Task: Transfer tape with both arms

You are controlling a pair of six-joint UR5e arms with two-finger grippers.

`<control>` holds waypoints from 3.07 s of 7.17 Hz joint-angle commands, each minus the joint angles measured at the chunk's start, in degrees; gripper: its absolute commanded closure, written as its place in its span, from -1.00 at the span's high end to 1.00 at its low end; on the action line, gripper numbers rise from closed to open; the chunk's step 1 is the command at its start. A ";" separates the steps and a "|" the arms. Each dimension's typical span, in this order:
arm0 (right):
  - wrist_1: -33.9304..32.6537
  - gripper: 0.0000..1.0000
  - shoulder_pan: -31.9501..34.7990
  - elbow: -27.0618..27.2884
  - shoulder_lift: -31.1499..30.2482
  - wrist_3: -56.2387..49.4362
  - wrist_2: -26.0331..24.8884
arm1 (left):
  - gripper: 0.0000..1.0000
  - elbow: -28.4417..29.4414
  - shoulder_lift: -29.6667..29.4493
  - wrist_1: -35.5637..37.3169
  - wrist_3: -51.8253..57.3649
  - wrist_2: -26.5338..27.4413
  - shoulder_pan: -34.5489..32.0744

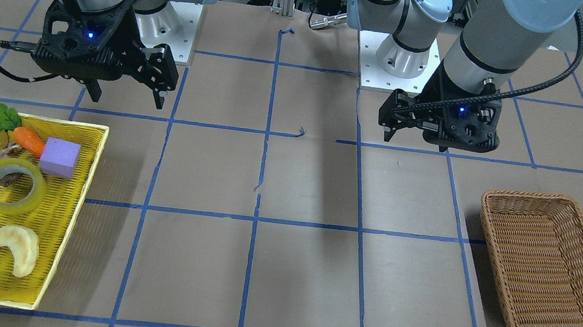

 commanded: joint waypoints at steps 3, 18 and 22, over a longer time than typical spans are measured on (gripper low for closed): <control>0.15 1.00 -0.09 -0.07 0.22 -0.26 -0.13 | 1.00 -0.03 0.11 0.01 0.00 -0.03 -0.03; -25.59 0.61 -31.73 12.92 21.75 -44.83 -4.09 | 1.00 -0.03 0.11 0.01 0.00 -0.29 -0.21; -25.51 -1.00 -31.99 11.80 22.20 -44.12 -4.09 | 1.00 -0.12 -0.06 0.01 0.00 -0.20 -0.21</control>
